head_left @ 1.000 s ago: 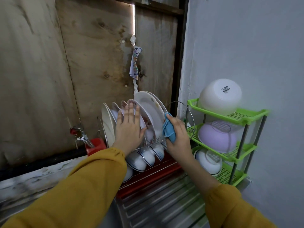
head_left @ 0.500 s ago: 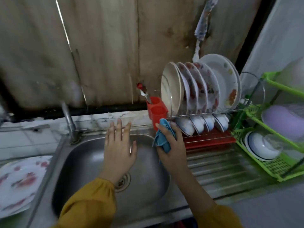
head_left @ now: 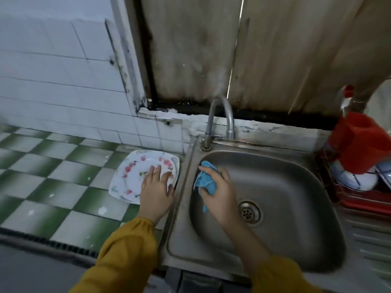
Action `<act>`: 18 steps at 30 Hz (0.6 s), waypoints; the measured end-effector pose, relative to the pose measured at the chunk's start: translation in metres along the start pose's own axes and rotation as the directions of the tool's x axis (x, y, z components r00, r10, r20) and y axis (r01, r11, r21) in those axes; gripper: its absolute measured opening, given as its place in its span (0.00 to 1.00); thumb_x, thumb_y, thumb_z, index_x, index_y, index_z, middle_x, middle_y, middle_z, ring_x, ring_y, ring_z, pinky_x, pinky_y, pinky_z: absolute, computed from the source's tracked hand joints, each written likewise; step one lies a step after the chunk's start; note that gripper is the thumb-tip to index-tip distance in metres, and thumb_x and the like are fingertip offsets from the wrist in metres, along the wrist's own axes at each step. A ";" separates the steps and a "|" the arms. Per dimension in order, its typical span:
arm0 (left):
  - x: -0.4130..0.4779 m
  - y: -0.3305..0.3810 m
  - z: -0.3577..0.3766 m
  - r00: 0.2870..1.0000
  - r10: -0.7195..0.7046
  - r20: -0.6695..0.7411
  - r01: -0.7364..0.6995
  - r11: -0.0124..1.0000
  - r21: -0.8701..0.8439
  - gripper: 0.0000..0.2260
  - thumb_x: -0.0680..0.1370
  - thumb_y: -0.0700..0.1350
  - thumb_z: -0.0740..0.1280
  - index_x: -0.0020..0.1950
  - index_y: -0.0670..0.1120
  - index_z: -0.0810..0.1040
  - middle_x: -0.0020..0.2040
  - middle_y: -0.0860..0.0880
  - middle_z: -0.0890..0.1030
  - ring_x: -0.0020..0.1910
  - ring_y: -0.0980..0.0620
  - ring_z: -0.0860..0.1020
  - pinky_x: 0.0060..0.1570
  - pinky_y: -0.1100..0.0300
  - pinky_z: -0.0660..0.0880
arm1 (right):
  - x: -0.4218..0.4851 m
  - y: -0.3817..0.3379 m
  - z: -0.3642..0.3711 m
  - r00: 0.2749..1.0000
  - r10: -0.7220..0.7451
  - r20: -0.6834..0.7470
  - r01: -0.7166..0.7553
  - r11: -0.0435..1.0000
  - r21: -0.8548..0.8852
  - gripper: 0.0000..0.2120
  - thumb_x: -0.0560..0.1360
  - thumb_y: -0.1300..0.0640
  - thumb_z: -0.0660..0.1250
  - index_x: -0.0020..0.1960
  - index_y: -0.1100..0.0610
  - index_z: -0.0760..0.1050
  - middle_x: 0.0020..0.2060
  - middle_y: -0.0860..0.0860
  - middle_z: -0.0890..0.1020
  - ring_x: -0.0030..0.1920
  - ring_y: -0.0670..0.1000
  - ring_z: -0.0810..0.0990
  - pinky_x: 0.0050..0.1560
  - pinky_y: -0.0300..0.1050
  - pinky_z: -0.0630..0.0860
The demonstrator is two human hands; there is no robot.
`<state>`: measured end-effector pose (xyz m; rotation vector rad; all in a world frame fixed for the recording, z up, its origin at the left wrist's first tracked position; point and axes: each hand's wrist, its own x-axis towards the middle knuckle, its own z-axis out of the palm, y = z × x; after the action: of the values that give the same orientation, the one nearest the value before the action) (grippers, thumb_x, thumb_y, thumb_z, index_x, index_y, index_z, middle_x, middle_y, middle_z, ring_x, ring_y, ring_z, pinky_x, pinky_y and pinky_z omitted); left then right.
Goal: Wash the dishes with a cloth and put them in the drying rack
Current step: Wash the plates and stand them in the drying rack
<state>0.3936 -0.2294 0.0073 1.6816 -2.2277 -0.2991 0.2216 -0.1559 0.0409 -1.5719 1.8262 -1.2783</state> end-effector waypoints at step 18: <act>0.051 -0.196 0.043 0.805 -0.006 0.593 -0.106 0.983 0.153 0.24 0.82 0.58 0.58 0.77 0.54 0.63 0.78 0.53 0.61 0.77 0.50 0.57 0.76 0.51 0.53 | 0.078 -0.028 0.205 0.780 0.392 0.488 -0.200 0.895 -0.398 0.31 0.75 0.63 0.67 0.74 0.46 0.64 0.66 0.51 0.71 0.60 0.55 0.74 0.46 0.43 0.72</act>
<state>0.5384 -0.3349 -0.0965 1.7931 -2.8157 -0.7189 0.3764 -0.3024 -0.0175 -1.5115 1.8398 -0.3132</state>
